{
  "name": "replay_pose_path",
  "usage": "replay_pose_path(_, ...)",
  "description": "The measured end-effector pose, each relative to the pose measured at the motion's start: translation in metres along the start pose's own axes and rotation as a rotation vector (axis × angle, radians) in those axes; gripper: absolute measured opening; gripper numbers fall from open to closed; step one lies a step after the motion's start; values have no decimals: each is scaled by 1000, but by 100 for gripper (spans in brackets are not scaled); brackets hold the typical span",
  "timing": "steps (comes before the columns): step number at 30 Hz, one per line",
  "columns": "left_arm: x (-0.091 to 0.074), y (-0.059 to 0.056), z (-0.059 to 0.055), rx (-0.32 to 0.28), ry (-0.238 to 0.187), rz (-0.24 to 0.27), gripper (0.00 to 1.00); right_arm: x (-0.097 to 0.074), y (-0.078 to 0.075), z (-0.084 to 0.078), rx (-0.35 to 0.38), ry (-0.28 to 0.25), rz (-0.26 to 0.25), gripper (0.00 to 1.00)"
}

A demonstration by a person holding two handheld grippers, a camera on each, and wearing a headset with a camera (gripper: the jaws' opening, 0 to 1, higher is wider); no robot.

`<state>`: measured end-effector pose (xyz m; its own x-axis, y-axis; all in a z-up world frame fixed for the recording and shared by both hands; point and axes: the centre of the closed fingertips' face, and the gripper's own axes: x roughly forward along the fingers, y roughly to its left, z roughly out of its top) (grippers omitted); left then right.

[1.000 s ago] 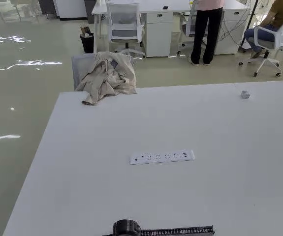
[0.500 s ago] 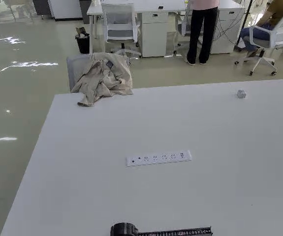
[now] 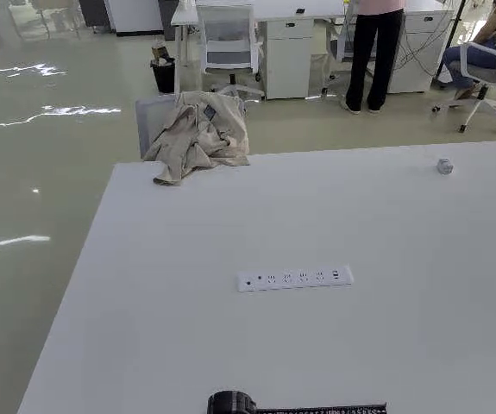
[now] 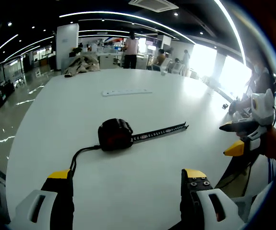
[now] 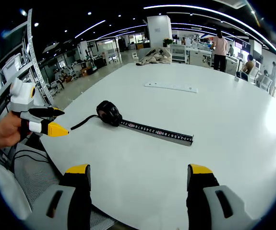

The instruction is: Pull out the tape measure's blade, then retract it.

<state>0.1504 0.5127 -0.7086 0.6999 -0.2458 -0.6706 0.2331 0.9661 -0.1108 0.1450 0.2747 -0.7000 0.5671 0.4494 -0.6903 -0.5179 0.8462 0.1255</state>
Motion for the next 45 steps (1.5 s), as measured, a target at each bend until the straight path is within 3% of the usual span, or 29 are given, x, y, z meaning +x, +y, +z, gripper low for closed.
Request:
replay_pose_path(12,-17,-6,-1,-16,9,27,91,-17,17,-6,14,13,10,84)
replay_pose_path(27,-37,-13,-3,-38,18,28,92,-32,27,-9,28,26,29,83)
replay_pose_path(35,-41,-12,-9,-68,29,41,92,-32,26,-16,23,48,28,83)
replay_pose_path(45,-34,-6,-3,-119,5,52,91,-19,19,-25,-9,79,20,82)
